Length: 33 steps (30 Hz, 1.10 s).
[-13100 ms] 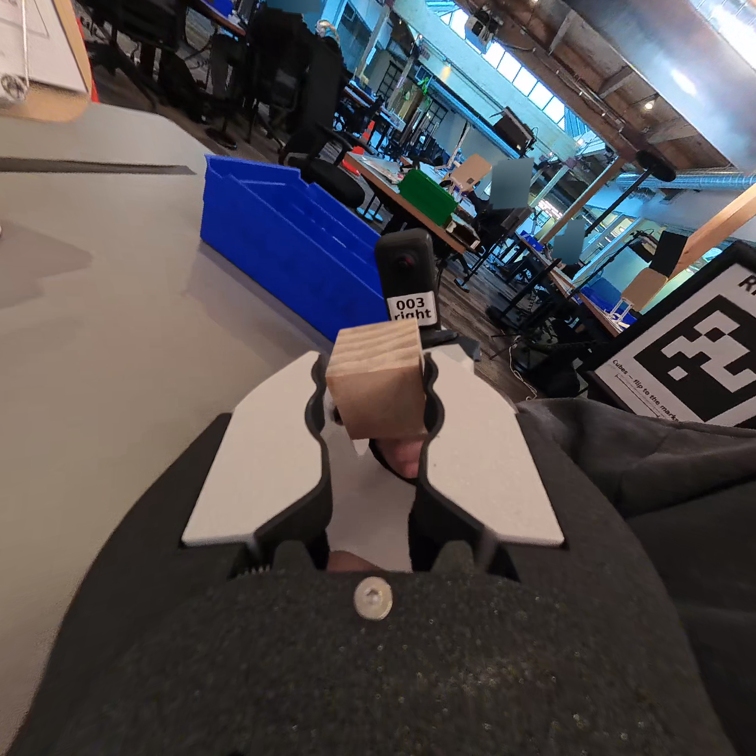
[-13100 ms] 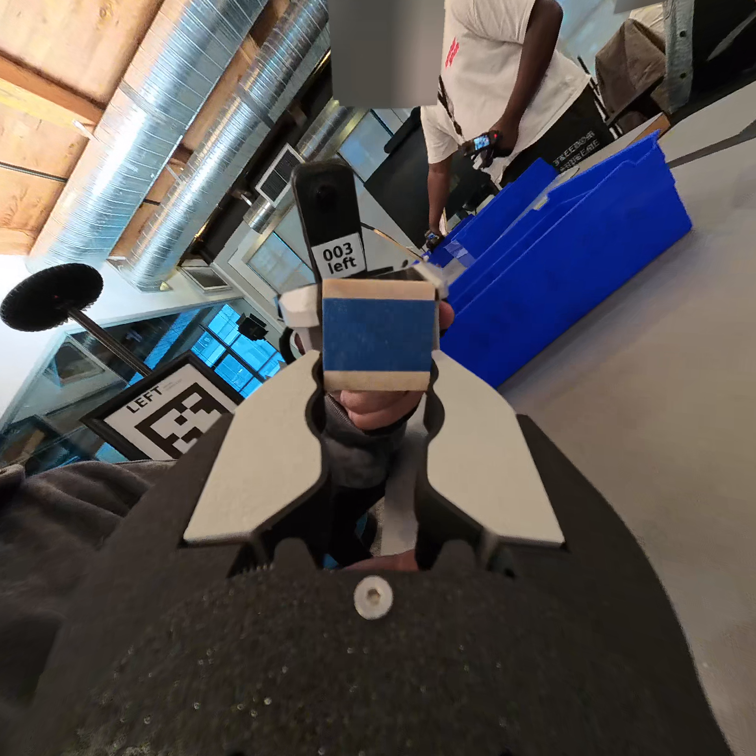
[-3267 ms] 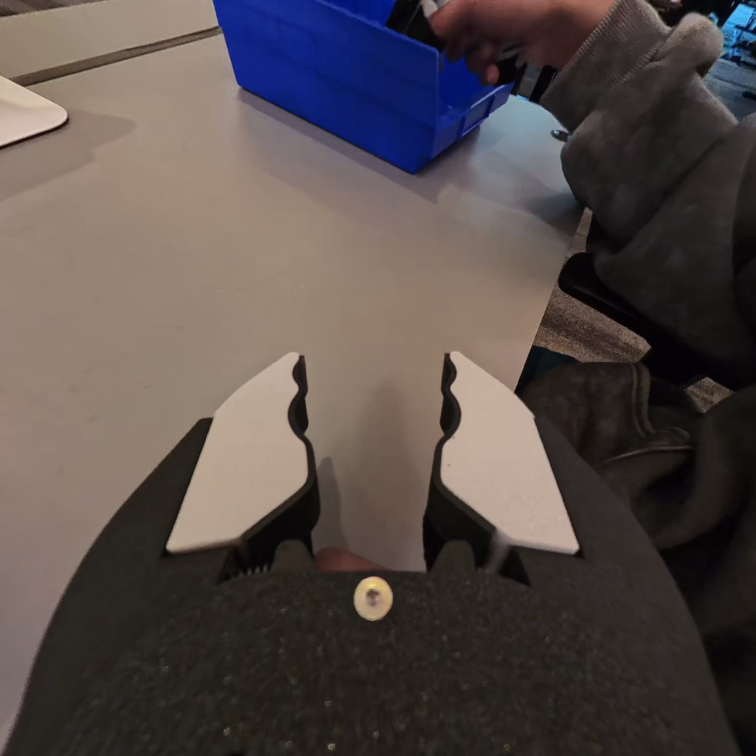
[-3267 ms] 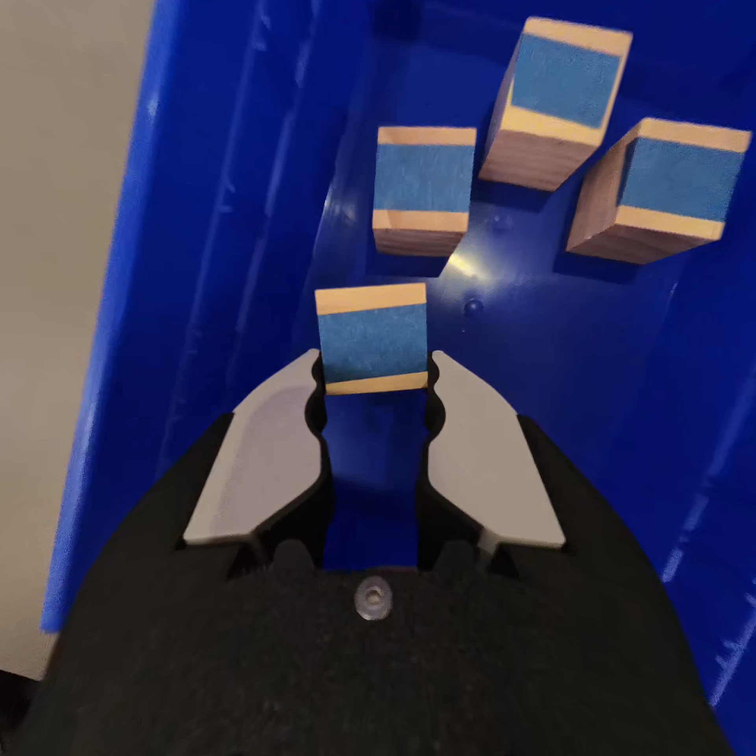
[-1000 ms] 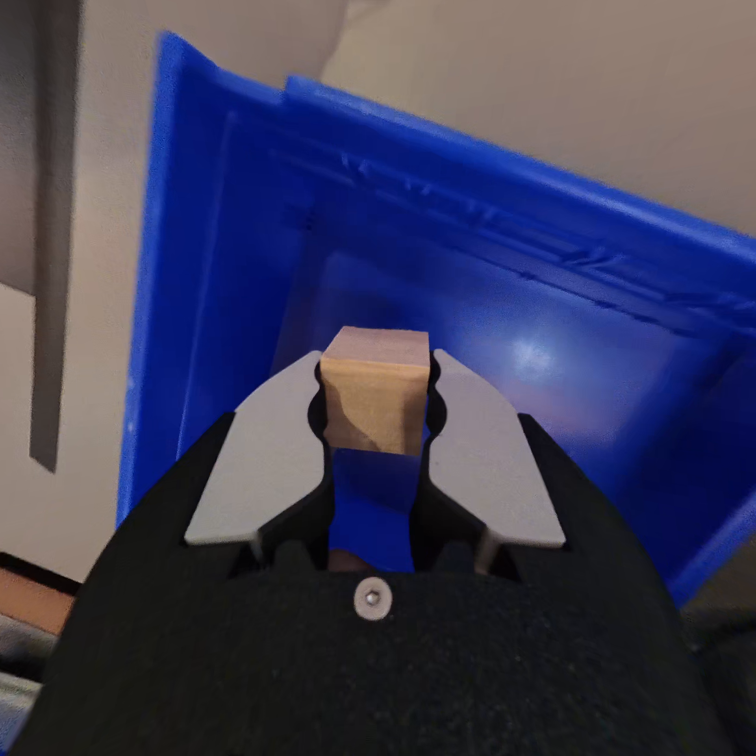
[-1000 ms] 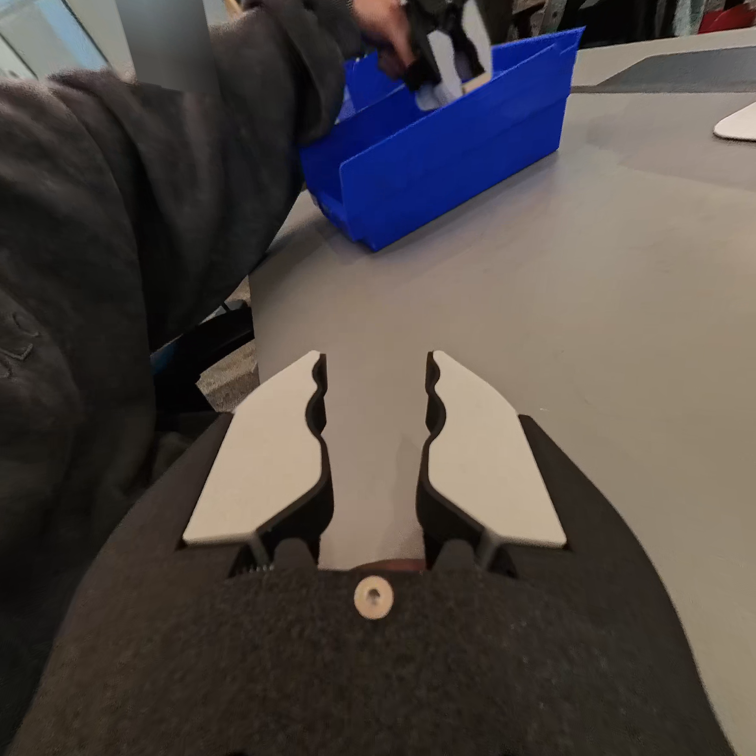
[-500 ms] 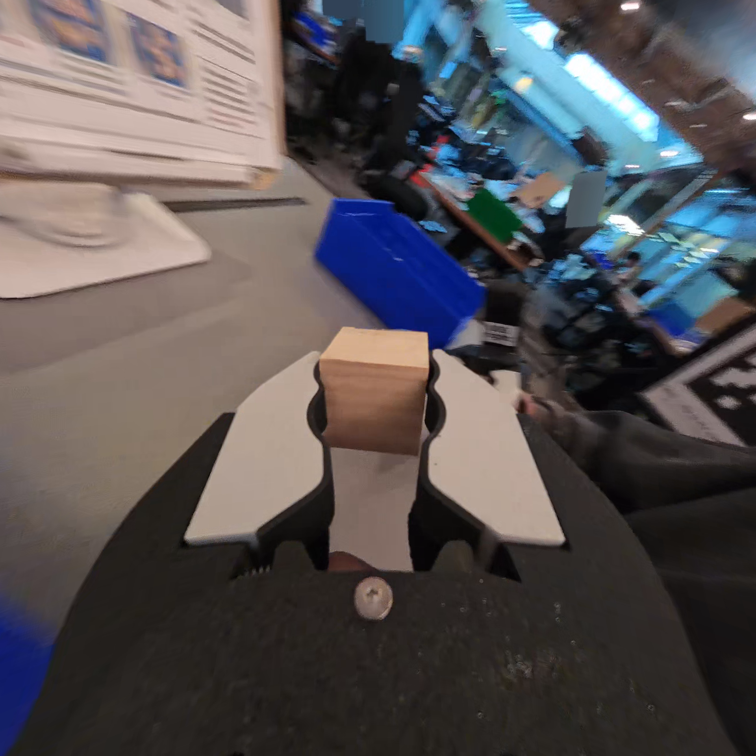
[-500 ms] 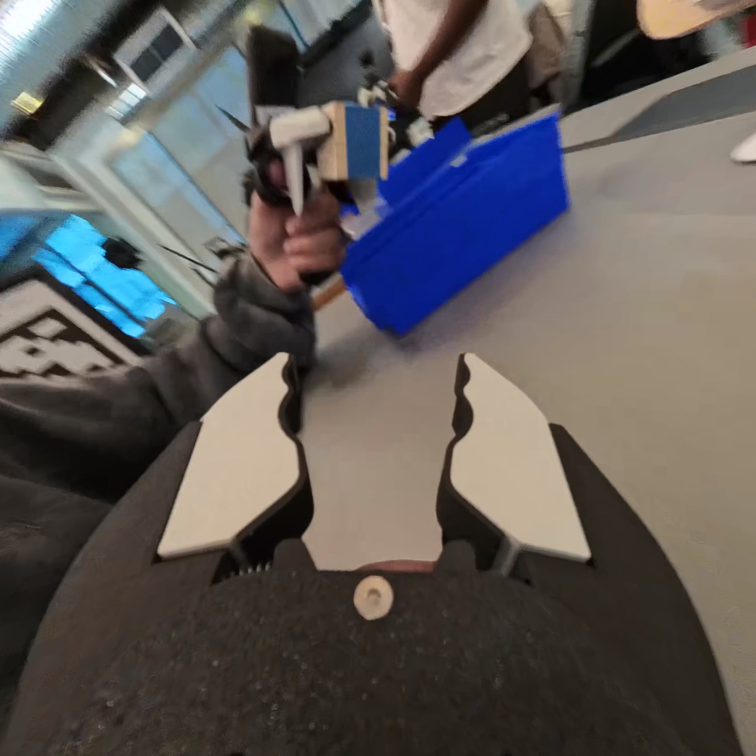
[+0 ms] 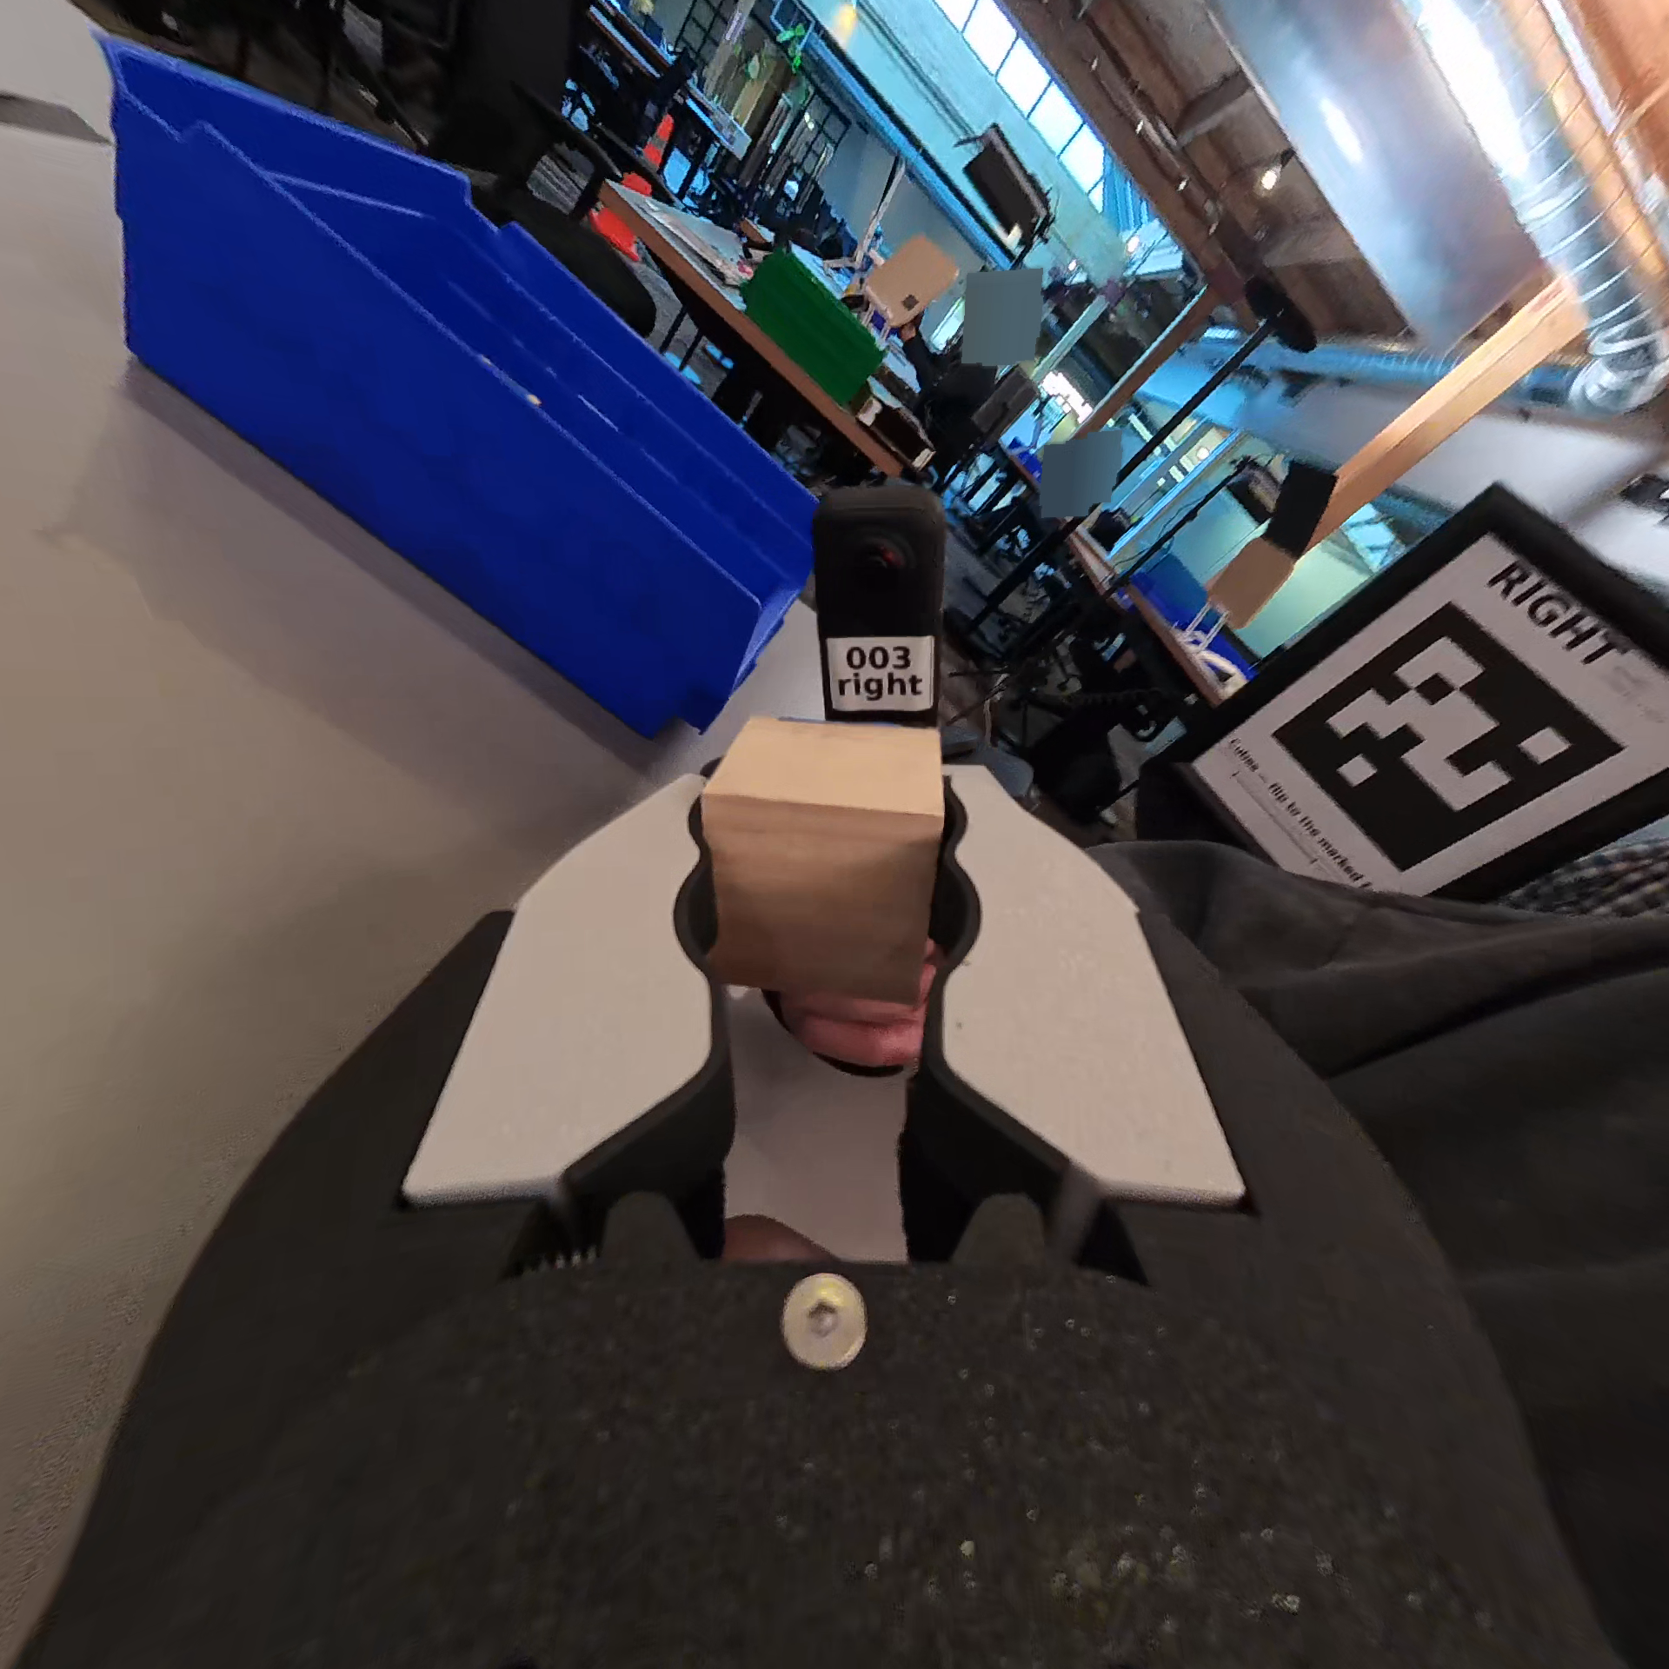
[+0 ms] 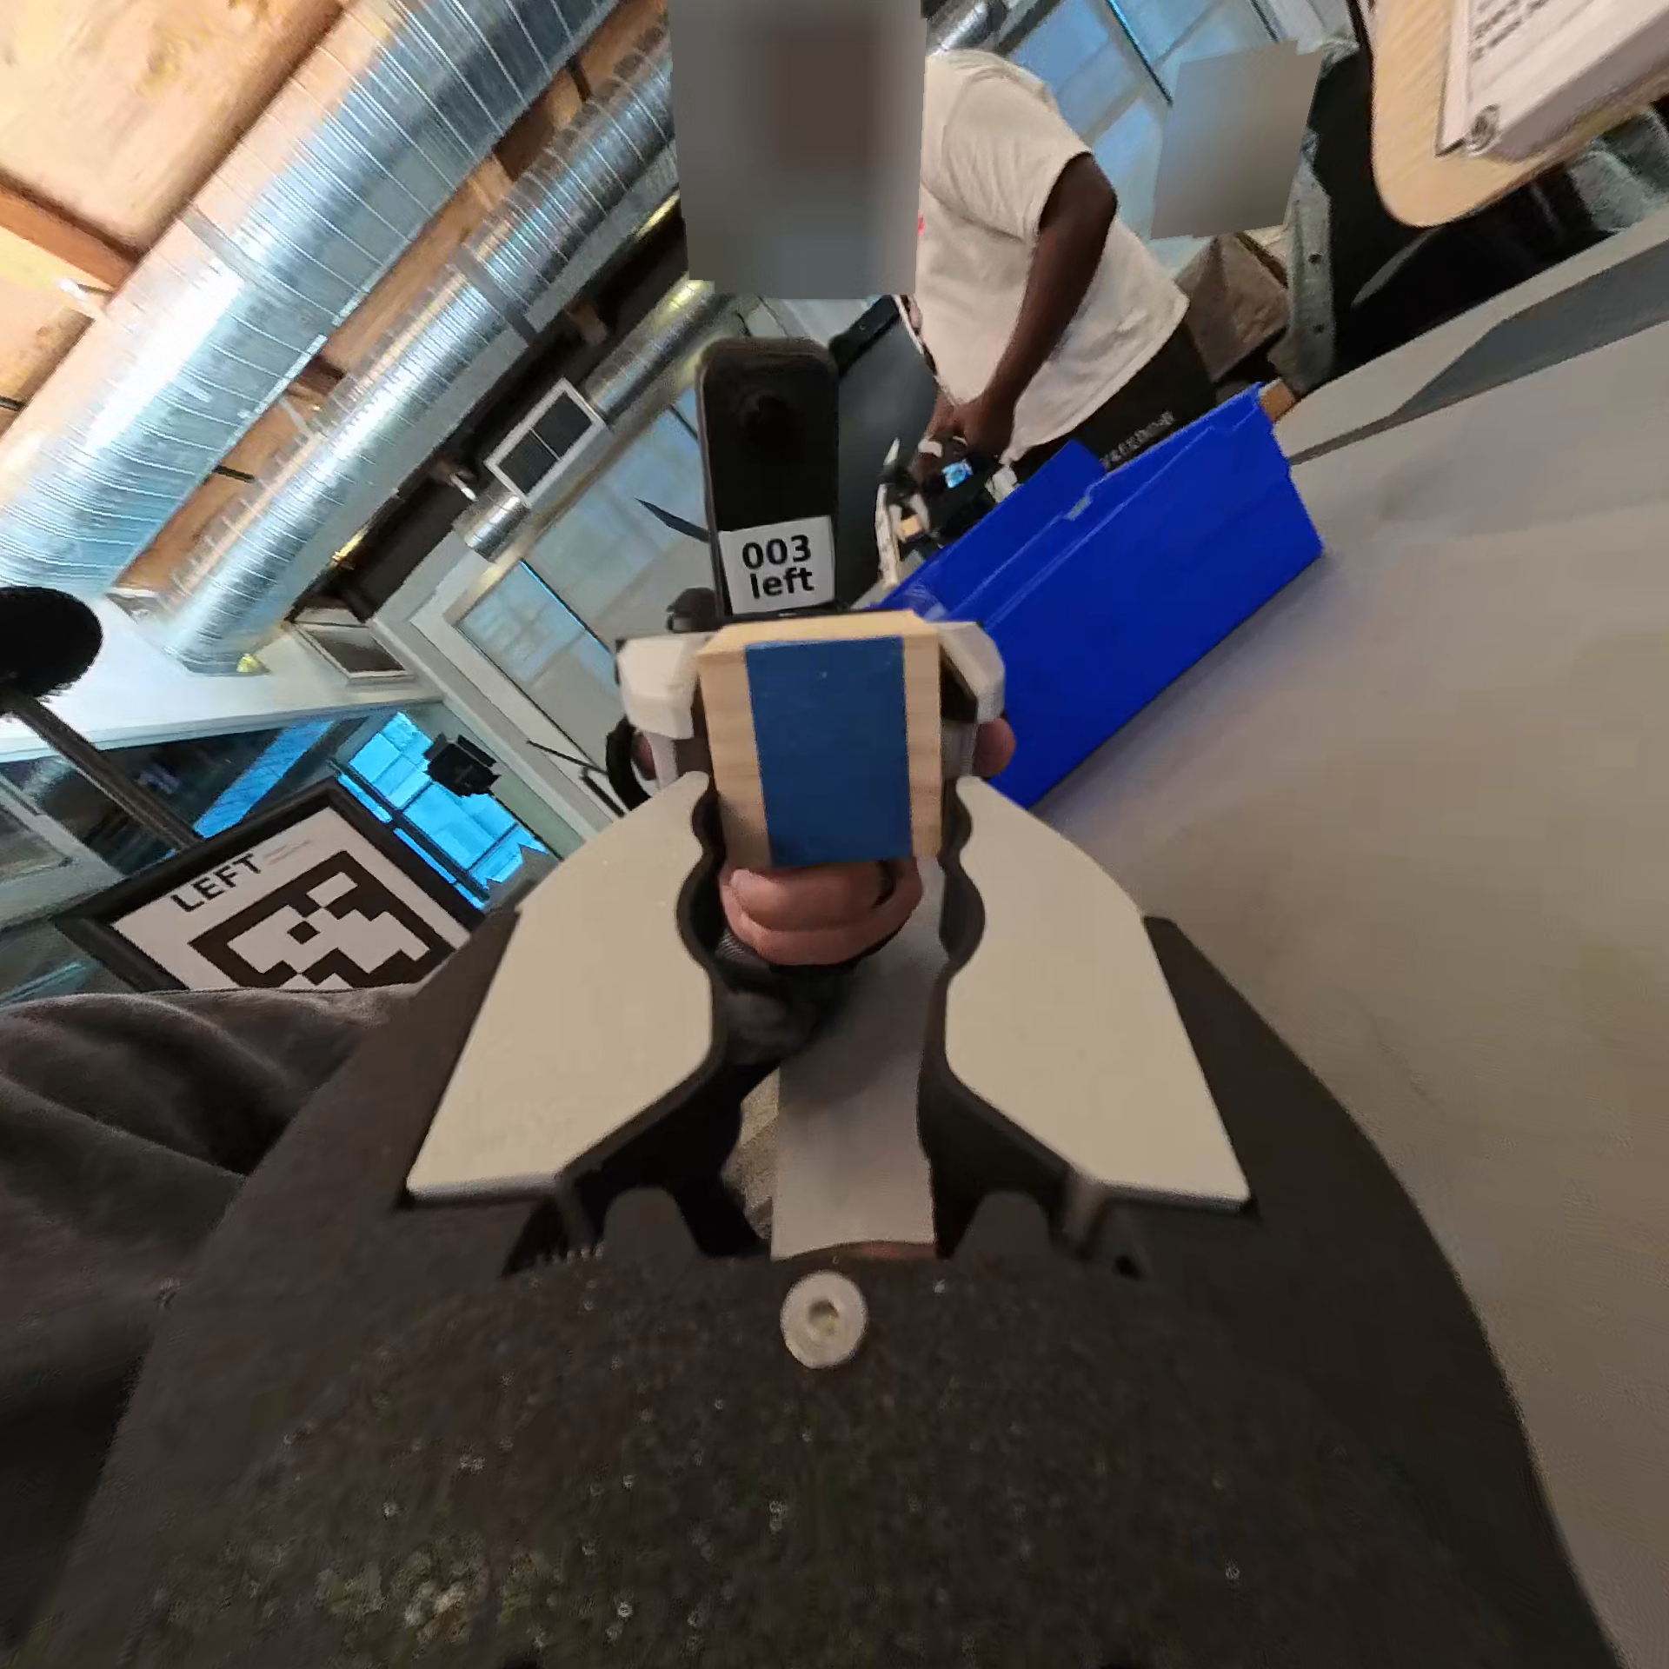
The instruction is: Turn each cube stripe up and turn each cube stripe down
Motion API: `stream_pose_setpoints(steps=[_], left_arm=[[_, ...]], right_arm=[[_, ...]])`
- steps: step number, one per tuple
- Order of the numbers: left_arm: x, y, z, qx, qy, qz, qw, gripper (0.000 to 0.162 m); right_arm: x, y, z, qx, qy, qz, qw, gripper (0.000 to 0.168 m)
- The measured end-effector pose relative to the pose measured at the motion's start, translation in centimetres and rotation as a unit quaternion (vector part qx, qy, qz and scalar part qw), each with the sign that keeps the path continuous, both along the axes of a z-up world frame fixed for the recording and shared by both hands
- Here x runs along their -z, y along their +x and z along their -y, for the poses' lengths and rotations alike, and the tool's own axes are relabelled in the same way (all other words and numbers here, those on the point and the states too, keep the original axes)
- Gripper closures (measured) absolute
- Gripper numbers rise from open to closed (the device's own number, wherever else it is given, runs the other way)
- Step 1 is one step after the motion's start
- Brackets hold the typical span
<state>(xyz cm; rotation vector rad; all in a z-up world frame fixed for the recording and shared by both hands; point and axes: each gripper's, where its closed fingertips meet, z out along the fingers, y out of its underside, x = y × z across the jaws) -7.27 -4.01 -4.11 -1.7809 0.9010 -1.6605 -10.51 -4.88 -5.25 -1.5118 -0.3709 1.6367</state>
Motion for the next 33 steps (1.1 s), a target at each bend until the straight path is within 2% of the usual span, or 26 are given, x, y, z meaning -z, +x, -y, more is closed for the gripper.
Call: stream_pose_setpoints(steps=[4,5,6,7,9,10,11,13,15,17,19,23,25,27,30,33], left_arm=[[0.1,-0.4,1.0,0.028,-0.037,0.011,0.999,0.115],[-0.1,-0.8,1.1,0.022,-0.041,0.012,0.999,0.106],[-0.5,-1.5,1.1,0.007,-0.042,0.012,0.999,0.092],[-0.9,-2.3,1.2,-0.012,-0.039,0.011,0.999,0.087],[-0.7,-4.5,1.1,-0.078,-0.023,-0.037,0.996,0.086],[-0.2,-5.7,1.3,-0.114,0.009,-0.076,0.991,0.082],[0.6,-7.1,1.5,-0.147,0.059,-0.123,0.980,0.080],[2.9,-10.6,1.0,-0.248,0.164,-0.224,0.928,0.076],[5.7,-13.0,1.4,-0.308,0.224,-0.276,0.883,0.090],[9.0,-12.8,2.9,-0.289,0.244,-0.309,0.873,0.095],[10.5,-11.6,4.0,-0.250,0.248,-0.327,0.877,0.088],[9.6,-10.2,4.8,-0.223,0.275,-0.296,0.887,0.090],[9.3,-10.3,5.1,-0.217,0.269,-0.280,0.895,0.092],[8.9,-10.6,5.3,-0.216,0.249,-0.266,0.906,0.095],[8.4,-10.7,5.9,-0.197,0.222,-0.249,0.922,0.095],[8.0,-10.8,5.9,-0.193,0.220,-0.240,0.925,0.098]], right_arm=[[0.2,0.1,0.5,-0.006,0.018,0.012,1.000,0.123],[-0.1,0.1,0.7,-0.008,0.026,0.010,1.000,0.123],[-0.2,0.0,0.9,-0.007,0.031,0.014,0.999,0.123],[-0.4,0.1,1.0,-0.003,0.038,0.020,0.999,0.123],[-0.5,0.2,1.2,0.002,0.051,0.036,0.998,0.123],[-0.4,0.4,1.2,0.010,0.055,0.047,0.997,0.123],[-0.3,0.6,1.1,0.020,0.059,0.058,0.996,0.123],[0.2,1.1,0.8,0.038,0.062,0.084,0.994,0.123],[1.1,1.4,0.6,0.040,0.046,0.115,0.991,0.123],[1.8,1.5,0.4,0.046,0.037,0.137,0.989,0.123],[2.0,1.6,0.1,0.061,0.045,0.150,0.986,0.123],[2.3,1.8,-0.3,0.082,0.063,0.193,0.976,0.123],[1.3,3.0,-0.8,0.106,0.072,0.217,0.968,0.123],[-0.3,6.7,-2.6,0.174,0.063,0.267,0.946,0.123],[-2.6,15.5,-5.6,0.281,0.016,0.332,0.901,0.123],[-0.4,24.0,-7.4,0.311,-0.068,0.470,0.824,0.123]])
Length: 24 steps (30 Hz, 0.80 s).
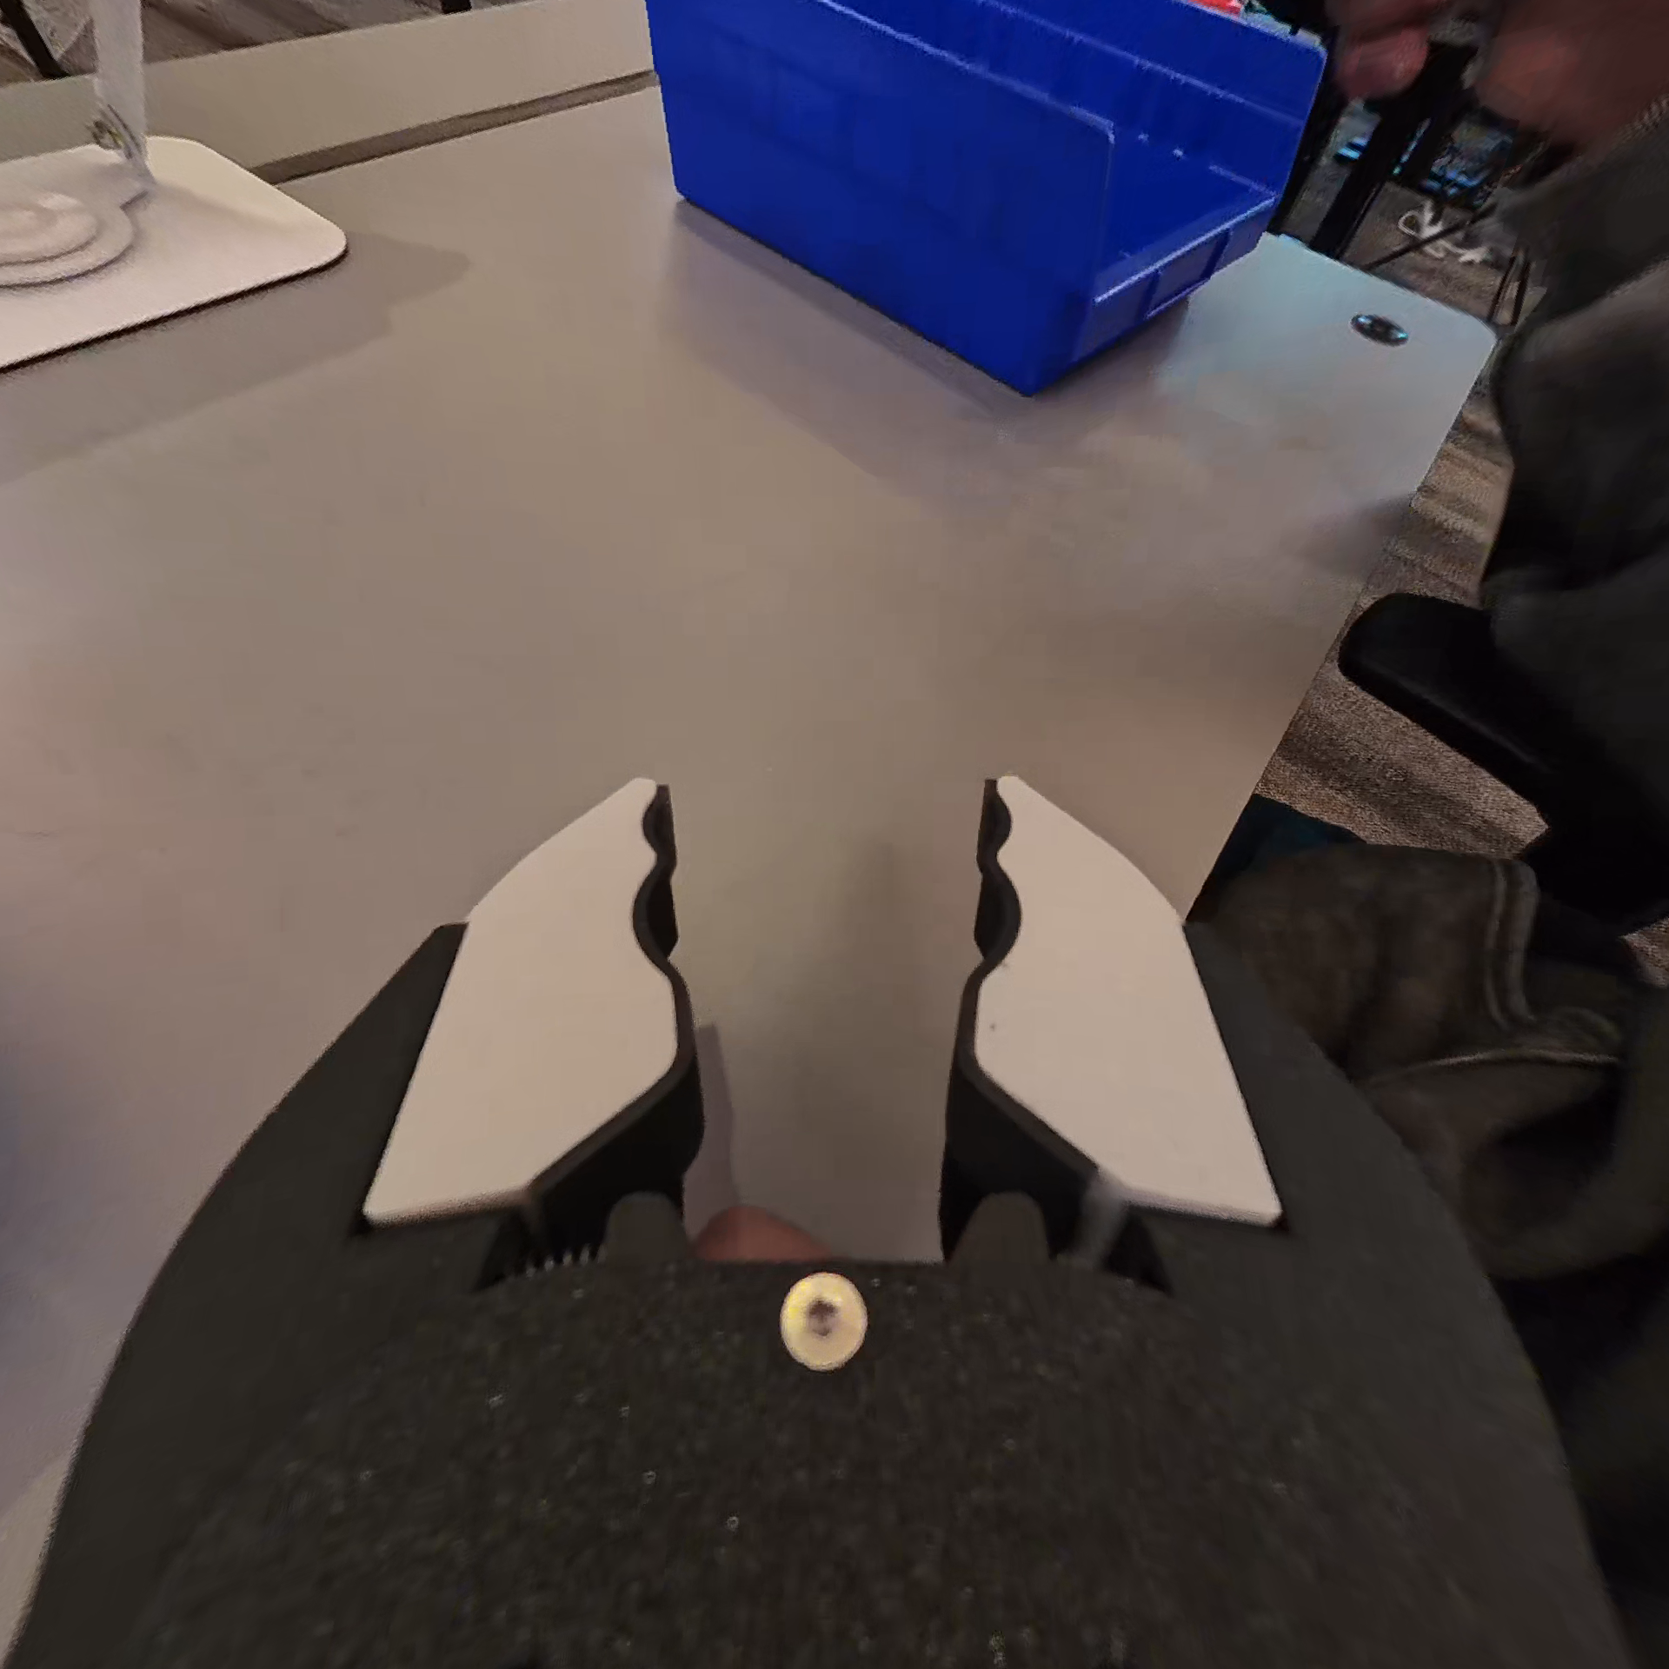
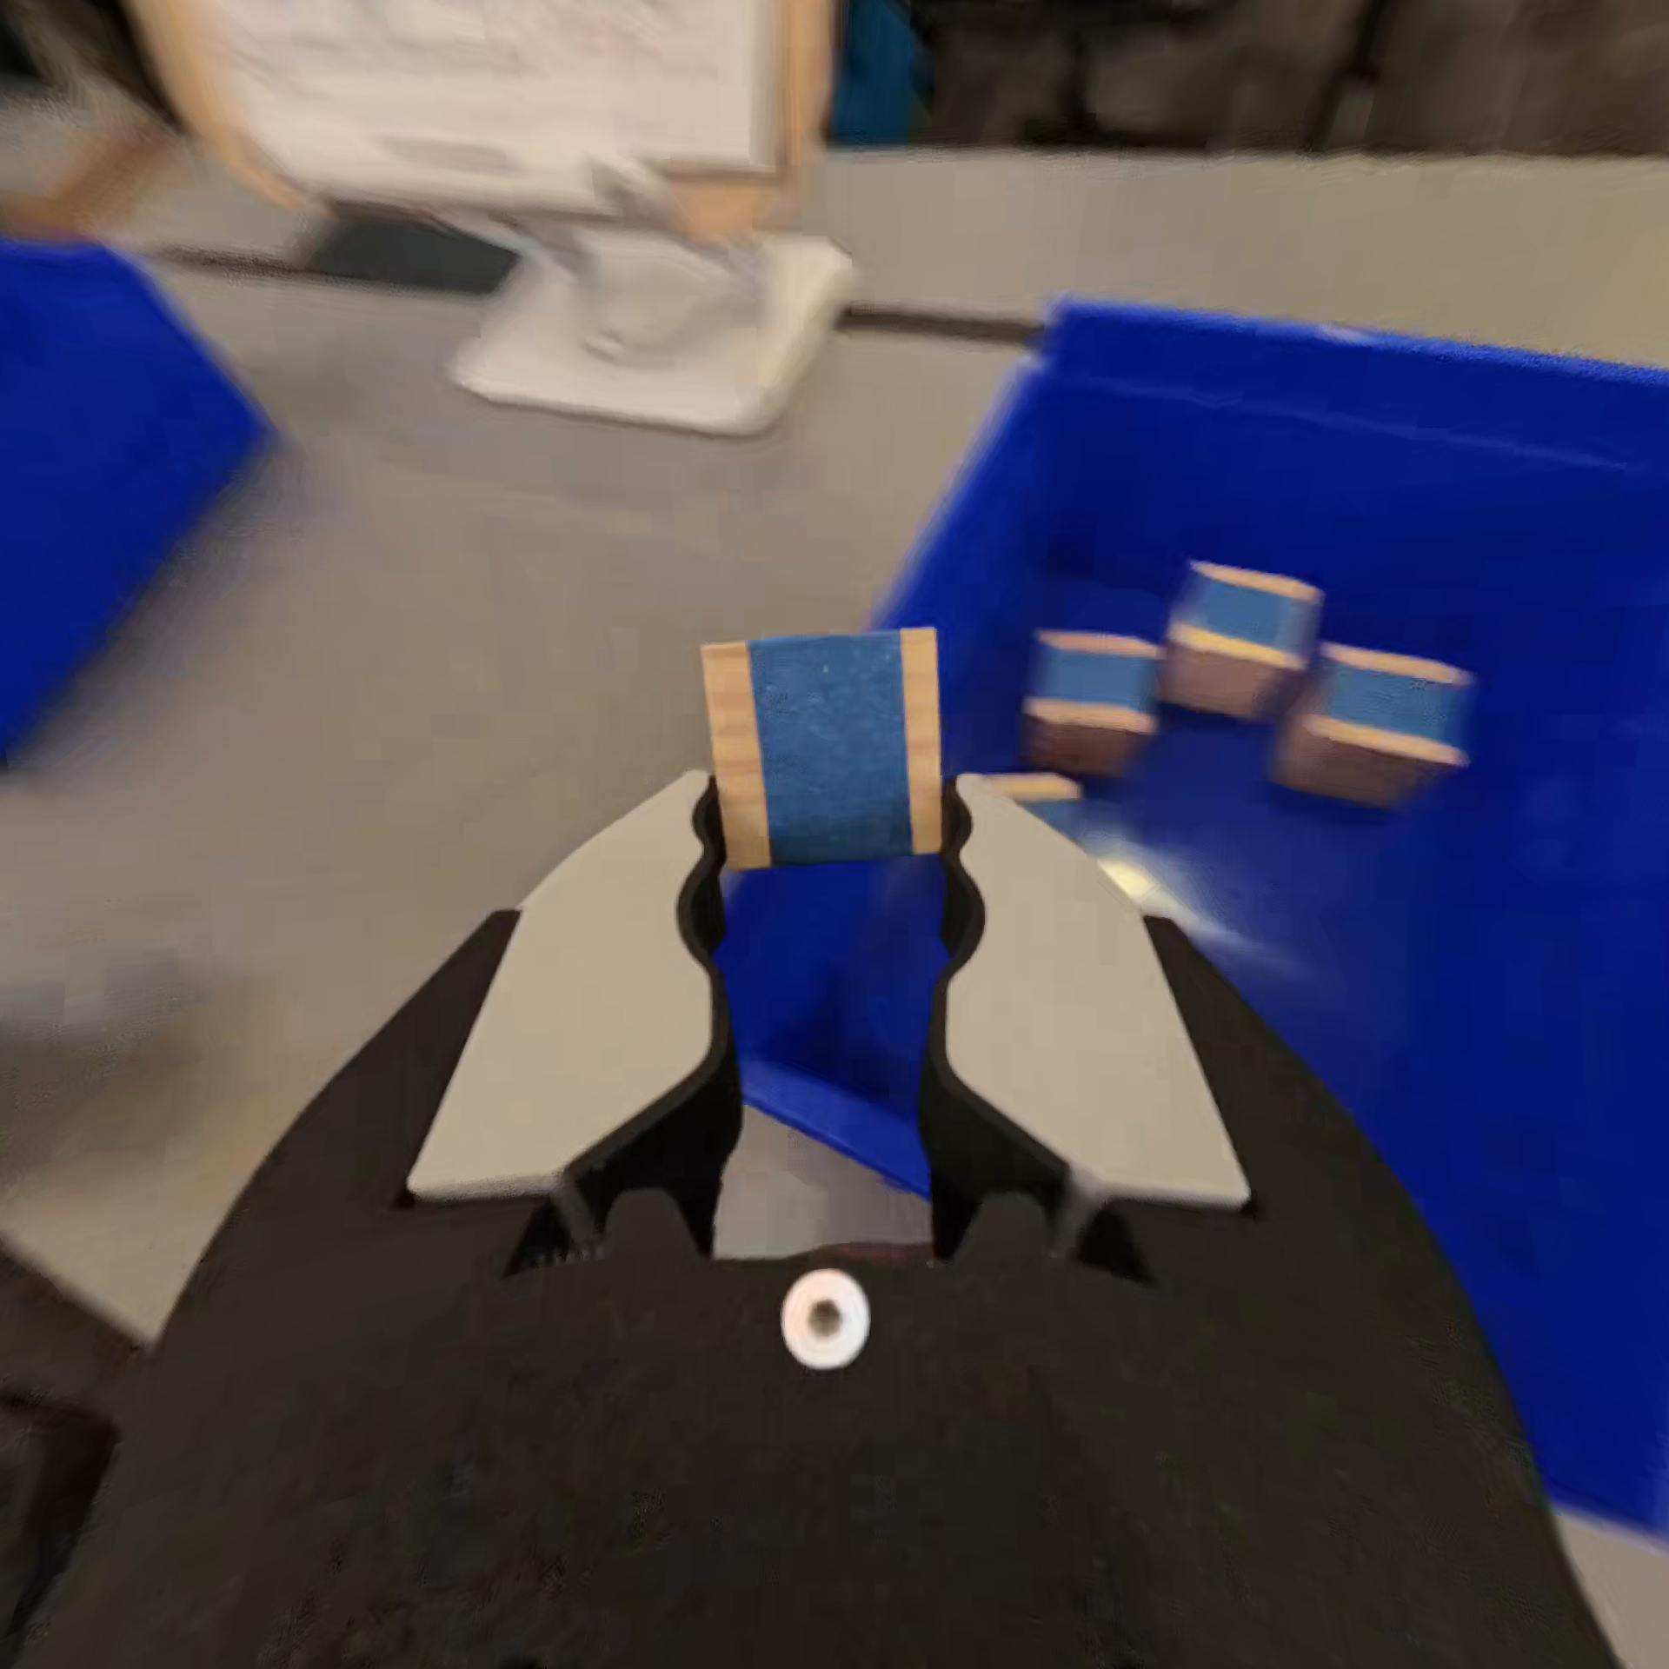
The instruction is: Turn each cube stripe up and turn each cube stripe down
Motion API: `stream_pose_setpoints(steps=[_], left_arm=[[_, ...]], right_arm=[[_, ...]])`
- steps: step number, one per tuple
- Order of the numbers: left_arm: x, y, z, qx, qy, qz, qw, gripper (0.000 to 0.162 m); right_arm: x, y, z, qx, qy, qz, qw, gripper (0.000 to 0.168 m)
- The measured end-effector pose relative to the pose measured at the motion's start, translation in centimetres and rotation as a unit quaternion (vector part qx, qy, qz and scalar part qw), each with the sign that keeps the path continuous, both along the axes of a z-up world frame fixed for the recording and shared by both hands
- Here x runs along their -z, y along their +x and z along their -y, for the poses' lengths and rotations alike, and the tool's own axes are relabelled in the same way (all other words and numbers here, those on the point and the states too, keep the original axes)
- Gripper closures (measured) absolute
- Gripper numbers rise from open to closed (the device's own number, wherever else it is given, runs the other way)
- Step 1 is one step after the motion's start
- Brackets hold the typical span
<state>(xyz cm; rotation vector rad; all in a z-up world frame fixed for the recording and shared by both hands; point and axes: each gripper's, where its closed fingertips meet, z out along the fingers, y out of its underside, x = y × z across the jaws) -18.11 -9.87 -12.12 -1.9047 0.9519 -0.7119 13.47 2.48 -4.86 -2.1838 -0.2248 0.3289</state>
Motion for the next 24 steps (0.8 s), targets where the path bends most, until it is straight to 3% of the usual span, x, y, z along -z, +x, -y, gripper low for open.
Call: stream_pose_setpoints(steps=[3,10,19,21,22,24], left_arm=[[0.1,-0.1,-0.1,0.000,-0.001,-0.003,1.000,0.099],[0.8,-0.3,-0.3,-0.001,0.005,-0.028,1.000,0.099],[1.8,-0.1,-0.3,0.003,-0.003,-0.044,0.999,0.099],[1.9,-0.2,-0.3,0.002,0.000,-0.049,0.999,0.098],[1.9,-0.2,-0.3,0.001,0.002,-0.051,0.999,0.098],[1.7,-0.2,-0.4,-0.001,0.004,-0.048,0.999,0.098]], right_arm=[[4.1,6.4,-1.0,0.079,-0.113,0.064,0.988,0.122],[10.1,10.9,-1.8,0.150,-0.240,0.109,0.953,0.122],[12.9,12.8,-2.1,0.197,-0.281,0.112,0.933,0.122],[12.7,12.4,-2.3,0.190,-0.274,0.097,0.938,0.121],[12.3,11.9,-2.2,0.179,-0.270,0.082,0.942,0.109],[9.9,11.0,-2.0,0.161,-0.240,0.068,0.955,0.103]])
